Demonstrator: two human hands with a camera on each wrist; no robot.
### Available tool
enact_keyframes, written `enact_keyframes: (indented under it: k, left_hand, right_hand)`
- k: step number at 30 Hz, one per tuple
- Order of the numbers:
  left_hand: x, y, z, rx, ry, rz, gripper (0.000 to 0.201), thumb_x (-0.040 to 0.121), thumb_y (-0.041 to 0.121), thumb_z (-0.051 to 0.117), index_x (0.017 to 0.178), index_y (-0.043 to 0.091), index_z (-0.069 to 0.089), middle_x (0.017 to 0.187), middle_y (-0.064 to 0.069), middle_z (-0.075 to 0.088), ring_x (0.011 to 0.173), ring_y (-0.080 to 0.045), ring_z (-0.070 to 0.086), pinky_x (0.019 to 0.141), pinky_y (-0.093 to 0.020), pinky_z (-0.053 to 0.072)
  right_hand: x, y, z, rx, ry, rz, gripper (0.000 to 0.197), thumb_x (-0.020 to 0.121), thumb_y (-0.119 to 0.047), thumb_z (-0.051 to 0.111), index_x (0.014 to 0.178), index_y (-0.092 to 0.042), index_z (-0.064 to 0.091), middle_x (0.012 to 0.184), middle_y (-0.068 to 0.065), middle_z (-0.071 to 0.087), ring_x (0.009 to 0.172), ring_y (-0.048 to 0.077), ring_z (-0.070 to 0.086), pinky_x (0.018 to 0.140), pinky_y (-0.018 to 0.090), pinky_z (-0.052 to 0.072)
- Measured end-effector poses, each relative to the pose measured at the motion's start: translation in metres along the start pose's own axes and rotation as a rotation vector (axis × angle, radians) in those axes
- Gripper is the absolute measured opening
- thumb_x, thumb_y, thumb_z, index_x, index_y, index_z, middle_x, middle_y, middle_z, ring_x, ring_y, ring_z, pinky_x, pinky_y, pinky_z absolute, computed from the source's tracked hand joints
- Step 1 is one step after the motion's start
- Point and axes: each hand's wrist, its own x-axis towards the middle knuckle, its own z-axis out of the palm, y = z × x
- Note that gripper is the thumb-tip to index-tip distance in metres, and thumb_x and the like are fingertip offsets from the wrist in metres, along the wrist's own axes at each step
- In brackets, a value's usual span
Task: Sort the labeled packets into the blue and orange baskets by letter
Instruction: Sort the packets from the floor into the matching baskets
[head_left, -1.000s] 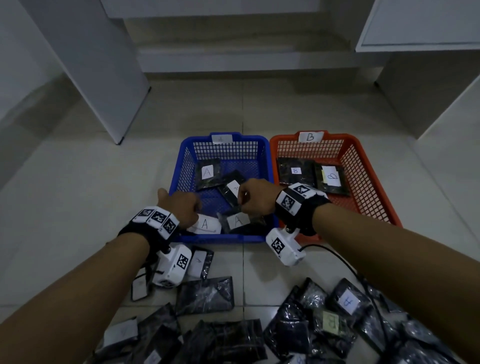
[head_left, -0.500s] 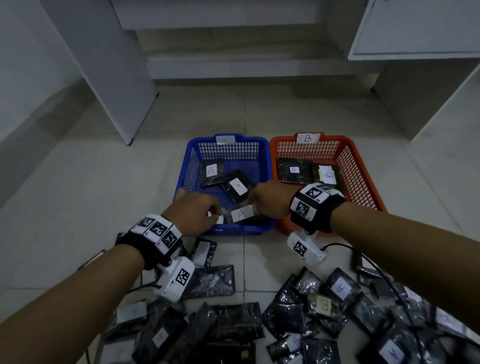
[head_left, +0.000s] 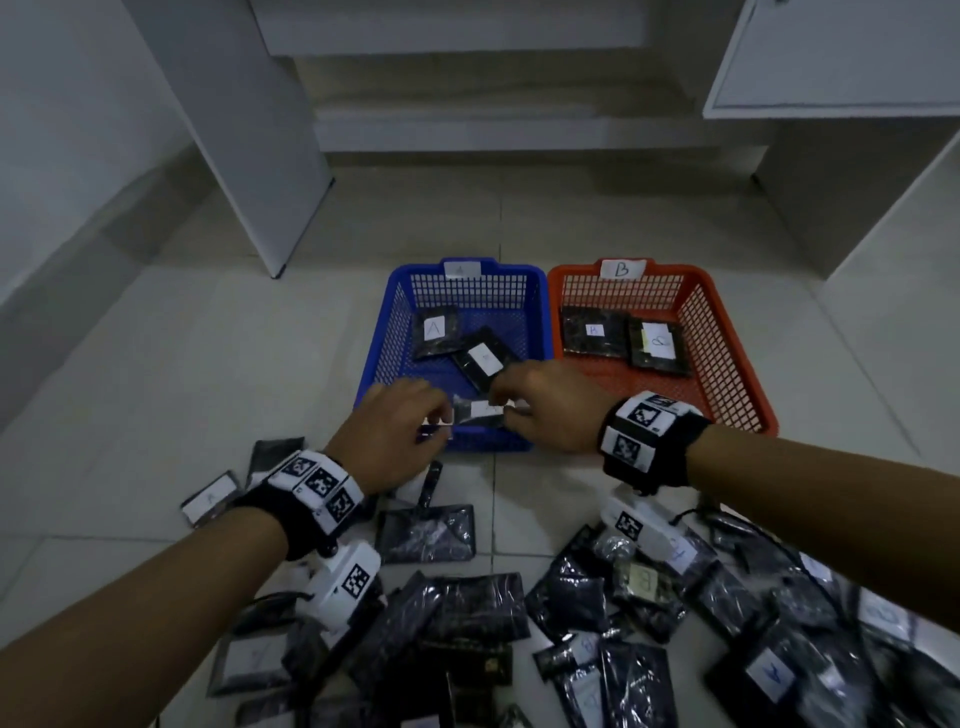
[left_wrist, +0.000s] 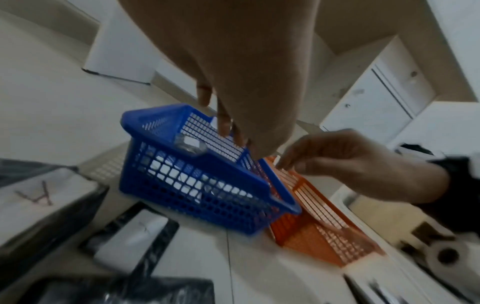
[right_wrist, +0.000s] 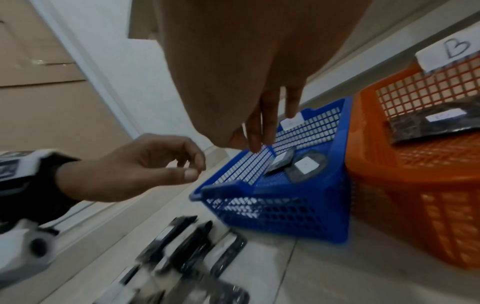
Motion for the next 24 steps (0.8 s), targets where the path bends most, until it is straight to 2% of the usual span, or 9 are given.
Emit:
enact_keyframes:
  k: [2, 4, 6, 8, 10, 13, 17, 21, 24]
  left_hand:
    - [-0.011, 0.018, 0.007, 0.018, -0.015, 0.187, 0.008, 0.086, 0.029, 0.062, 0.089, 0.023, 0.057, 0.082, 0.007, 0.055, 0.076, -0.016, 0.051, 0.068, -0.033, 0.039]
    - [-0.022, 0.033, 0.019, -0.043, -0.199, 0.227, 0.007, 0.086, 0.028, 0.06, 0.09, 0.024, 0.056, 0.083, 0.007, 0.056, 0.073, -0.013, 0.051, 0.065, -0.028, 0.039]
    - [-0.034, 0.039, 0.037, -0.035, -0.458, 0.126, 0.018, 0.089, 0.03, 0.06, 0.105, 0.023, 0.055, 0.1, 0.002, 0.055, 0.088, -0.018, 0.054, 0.071, -0.03, 0.043]
    - [-0.045, 0.037, 0.053, 0.066, -0.639, 0.03, 0.037, 0.09, 0.032, 0.061, 0.122, 0.019, 0.048, 0.117, -0.003, 0.049, 0.104, -0.024, 0.053, 0.079, -0.036, 0.047]
    - [-0.054, 0.032, 0.06, 0.099, -0.652, 0.0, 0.045, 0.089, 0.033, 0.061, 0.128, 0.017, 0.045, 0.123, -0.005, 0.044, 0.11, -0.026, 0.051, 0.083, -0.04, 0.05]
    - [-0.06, 0.028, 0.067, 0.132, -0.596, 0.007, 0.052, 0.089, 0.039, 0.062, 0.132, 0.018, 0.042, 0.126, -0.005, 0.04, 0.112, -0.026, 0.048, 0.085, -0.045, 0.051]
    - [-0.062, 0.031, 0.072, 0.13, -0.614, -0.077, 0.069, 0.084, 0.03, 0.07, 0.14, 0.016, 0.032, 0.126, -0.011, 0.041, 0.114, -0.03, 0.047, 0.085, -0.041, 0.05]
    - [-0.057, 0.027, 0.067, 0.234, -0.594, -0.022, 0.072, 0.079, 0.04, 0.071, 0.136, 0.018, 0.034, 0.121, -0.01, 0.049, 0.108, -0.03, 0.052, 0.084, -0.041, 0.049]
    - [-0.055, 0.026, 0.059, 0.207, -0.58, -0.001, 0.068, 0.075, 0.055, 0.061, 0.13, 0.02, 0.04, 0.116, -0.006, 0.054, 0.102, -0.028, 0.058, 0.081, -0.04, 0.051]
  right_hand:
    - [-0.022, -0.014, 0.005, 0.056, -0.019, -0.08, 0.015, 0.09, -0.022, 0.061, 0.102, -0.019, 0.067, 0.098, -0.003, 0.067, 0.082, 0.016, 0.06, 0.07, 0.033, 0.05]
    - [-0.046, -0.021, 0.015, 0.062, -0.205, -0.092, 0.018, 0.09, -0.021, 0.061, 0.107, -0.019, 0.067, 0.096, -0.005, 0.066, 0.078, 0.011, 0.057, 0.07, 0.03, 0.049]
    - [-0.069, -0.019, 0.031, -0.035, -0.468, -0.039, 0.031, 0.091, -0.024, 0.063, 0.122, -0.02, 0.064, 0.115, -0.001, 0.065, 0.095, 0.014, 0.06, 0.083, 0.032, 0.05]
    - [-0.09, -0.011, 0.049, -0.147, -0.631, 0.006, 0.05, 0.088, -0.031, 0.069, 0.135, -0.023, 0.056, 0.13, 0.004, 0.057, 0.117, 0.024, 0.055, 0.096, 0.038, 0.048]
    - [-0.106, -0.002, 0.062, -0.2, -0.659, 0.007, 0.062, 0.081, -0.038, 0.075, 0.138, -0.026, 0.052, 0.132, 0.004, 0.053, 0.121, 0.028, 0.051, 0.098, 0.043, 0.046]
    - [-0.123, 0.006, 0.072, -0.203, -0.597, 0.0, 0.076, 0.074, -0.049, 0.079, 0.14, -0.029, 0.049, 0.136, 0.0, 0.049, 0.122, 0.027, 0.048, 0.098, 0.043, 0.043]
    - [-0.134, 0.004, 0.08, -0.241, -0.558, -0.028, 0.084, 0.074, -0.057, 0.075, 0.147, -0.034, 0.04, 0.146, 0.003, 0.039, 0.13, 0.028, 0.041, 0.105, 0.048, 0.039]
    - [-0.132, -0.003, 0.079, -0.218, -0.559, -0.076, 0.08, 0.077, -0.048, 0.077, 0.146, -0.034, 0.041, 0.153, 0.004, 0.032, 0.138, 0.028, 0.034, 0.109, 0.05, 0.034]
    - [-0.13, -0.009, 0.077, -0.135, -0.477, -0.092, 0.058, 0.075, -0.045, 0.077, 0.127, -0.027, 0.058, 0.145, 0.001, 0.043, 0.131, 0.024, 0.042, 0.107, 0.049, 0.037]
